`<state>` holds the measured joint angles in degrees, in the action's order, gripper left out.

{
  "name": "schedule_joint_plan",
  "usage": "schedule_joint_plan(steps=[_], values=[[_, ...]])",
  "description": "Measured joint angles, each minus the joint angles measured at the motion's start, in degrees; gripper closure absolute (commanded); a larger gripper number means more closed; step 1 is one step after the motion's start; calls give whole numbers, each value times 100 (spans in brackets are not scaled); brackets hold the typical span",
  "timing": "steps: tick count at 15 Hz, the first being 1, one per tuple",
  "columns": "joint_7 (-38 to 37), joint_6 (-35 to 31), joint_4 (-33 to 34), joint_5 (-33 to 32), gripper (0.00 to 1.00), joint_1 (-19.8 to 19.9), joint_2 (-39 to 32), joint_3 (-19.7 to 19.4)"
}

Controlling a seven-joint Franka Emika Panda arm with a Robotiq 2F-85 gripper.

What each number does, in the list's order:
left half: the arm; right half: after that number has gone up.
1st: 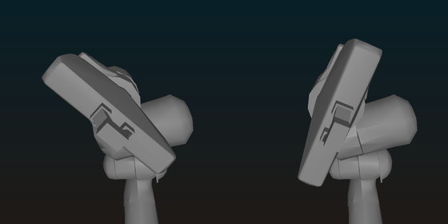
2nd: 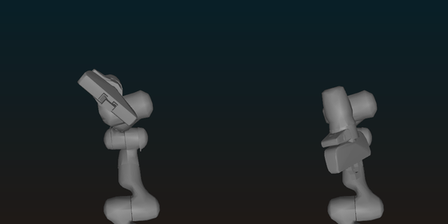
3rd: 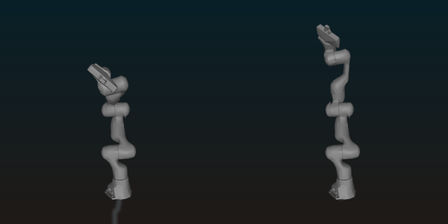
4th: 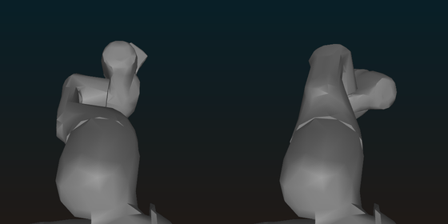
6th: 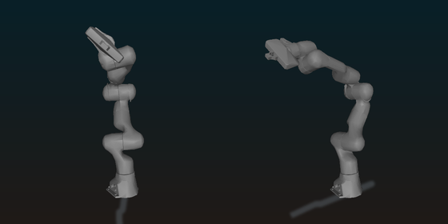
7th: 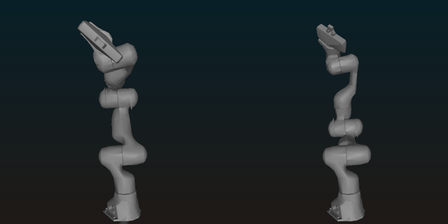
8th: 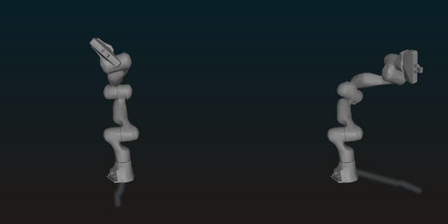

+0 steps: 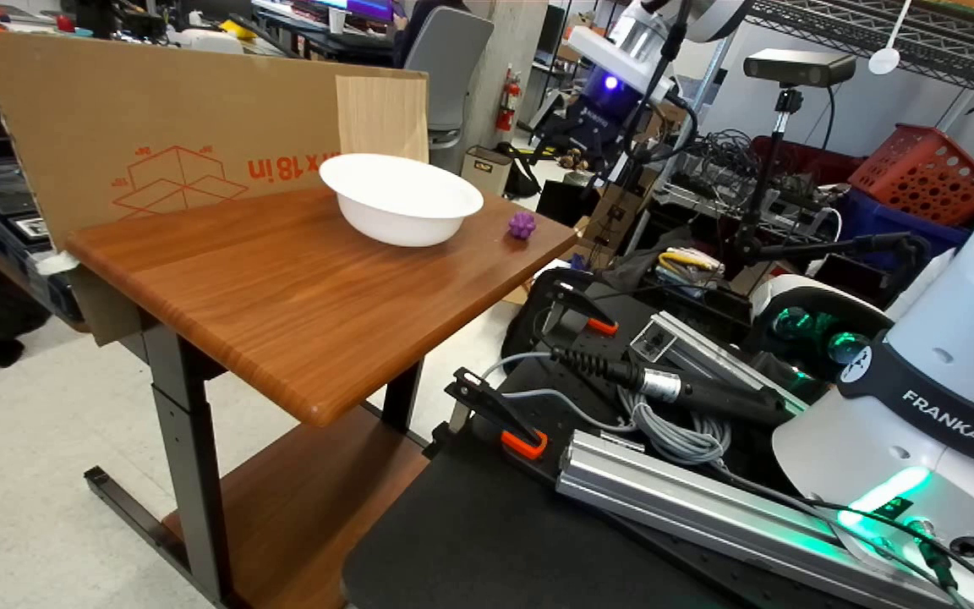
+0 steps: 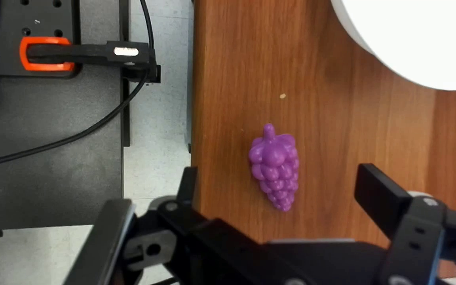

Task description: Get the purple raspberry toy from the table and place it in the white bowl

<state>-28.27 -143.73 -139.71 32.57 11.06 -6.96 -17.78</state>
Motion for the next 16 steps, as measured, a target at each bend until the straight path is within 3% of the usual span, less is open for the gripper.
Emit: schedule_joint_plan(steps=[9,16], values=[[-1081,126,923,-1009,0,-84,-997,169],[-1554,117,1192,-1587,0,-260,-1475,173]])
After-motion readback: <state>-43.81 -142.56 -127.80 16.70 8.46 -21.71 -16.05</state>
